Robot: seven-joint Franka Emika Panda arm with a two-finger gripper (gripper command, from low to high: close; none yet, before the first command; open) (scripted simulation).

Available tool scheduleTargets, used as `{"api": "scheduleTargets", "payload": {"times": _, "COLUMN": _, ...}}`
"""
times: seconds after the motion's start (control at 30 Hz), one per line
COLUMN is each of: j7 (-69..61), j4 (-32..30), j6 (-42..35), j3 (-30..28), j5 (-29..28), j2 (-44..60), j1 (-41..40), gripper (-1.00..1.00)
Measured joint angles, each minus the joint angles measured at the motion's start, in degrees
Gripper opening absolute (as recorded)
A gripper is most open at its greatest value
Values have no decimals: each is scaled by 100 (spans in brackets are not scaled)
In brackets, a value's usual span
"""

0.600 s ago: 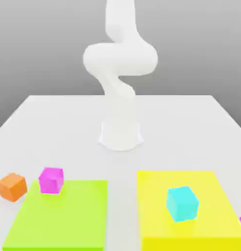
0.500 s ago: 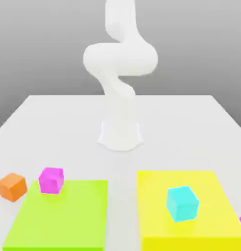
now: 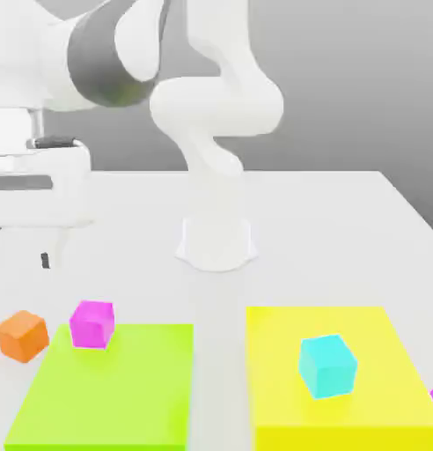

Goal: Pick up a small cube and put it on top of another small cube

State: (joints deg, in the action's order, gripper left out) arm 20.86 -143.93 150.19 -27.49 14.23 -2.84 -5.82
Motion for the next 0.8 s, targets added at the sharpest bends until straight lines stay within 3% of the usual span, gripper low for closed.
{"api": "scheduleTargets", "payload": {"times": 0.23, "j7": -597, "j4": -392, "j6": 677, "j3": -296, "j5": 168, "j2": 1339, "j1": -706, "gripper": 0}}
{"api": "scheduleTargets", "payload": {"times": 0.47, "j7": -1551, "j4": -160, "j6": 1440, "j3": 759, "j5": 1377, "j2": 2467, "j1": -1604, "gripper": 0}}
{"api": "scheduleTargets", "payload": {"times": 0.5, "j7": -1621, "j4": -138, "j6": 1500, "j3": 860, "j5": 1470, "j2": 2554, "j1": -1685, "gripper": -100}}
{"api": "scheduleTargets", "payload": {"times": 0.7, "j7": -1652, "j4": -126, "j6": 1517, "j3": 912, "j5": 1515, "j2": 2596, "j1": -1729, "gripper": -100}}
{"api": "scheduleTargets", "payload": {"times": 0.8, "j7": -1383, "j4": -206, "j6": 1317, "j3": 571, "j5": 1154, "j2": 2294, "j1": -1461, "gripper": -100}}
